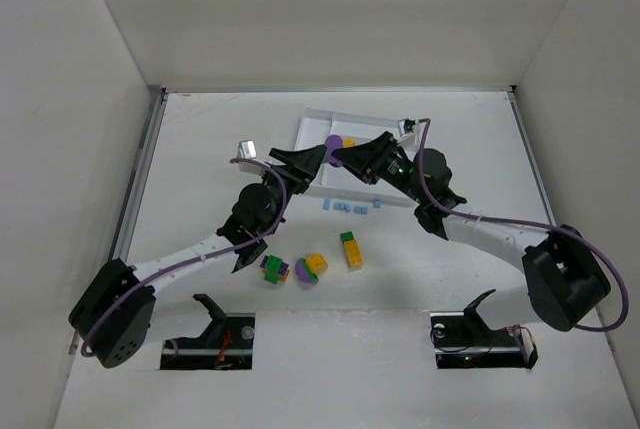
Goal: Sort the legos into containers by color
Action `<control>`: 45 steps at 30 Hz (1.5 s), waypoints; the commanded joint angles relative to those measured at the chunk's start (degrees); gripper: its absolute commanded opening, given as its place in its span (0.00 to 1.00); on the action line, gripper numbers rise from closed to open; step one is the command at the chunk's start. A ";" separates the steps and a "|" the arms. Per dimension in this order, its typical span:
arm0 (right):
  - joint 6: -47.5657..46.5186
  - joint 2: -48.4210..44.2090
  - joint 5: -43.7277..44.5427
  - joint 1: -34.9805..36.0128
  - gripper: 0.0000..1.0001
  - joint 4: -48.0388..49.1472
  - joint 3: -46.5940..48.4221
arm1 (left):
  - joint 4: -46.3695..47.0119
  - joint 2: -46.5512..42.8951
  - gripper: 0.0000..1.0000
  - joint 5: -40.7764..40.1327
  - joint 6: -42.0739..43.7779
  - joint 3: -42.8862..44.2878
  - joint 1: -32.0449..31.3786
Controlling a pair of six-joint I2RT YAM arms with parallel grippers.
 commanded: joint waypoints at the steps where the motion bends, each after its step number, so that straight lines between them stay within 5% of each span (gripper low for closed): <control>1: 1.49 1.35 -1.65 0.25 0.24 6.16 1.29 | 4.96 -0.06 0.54 -0.15 -0.82 0.17 0.68; 10: 4.39 3.37 -1.65 0.52 0.24 10.37 -0.47 | 9.36 3.02 0.38 1.43 -1.44 1.05 -0.10; 25: 4.57 4.52 -1.83 -0.80 0.24 13.81 -1.52 | 4.79 1.35 0.58 -1.56 -3.02 -1.50 1.21; 40: 2.28 5.74 -1.21 -0.19 0.24 13.54 -0.47 | 1.88 3.72 0.57 -1.30 -4.69 0.17 0.60; 45: 5.00 7.59 -1.65 -0.19 0.23 17.31 -0.55 | 5.66 4.69 0.47 -0.15 -6.01 -0.09 -0.01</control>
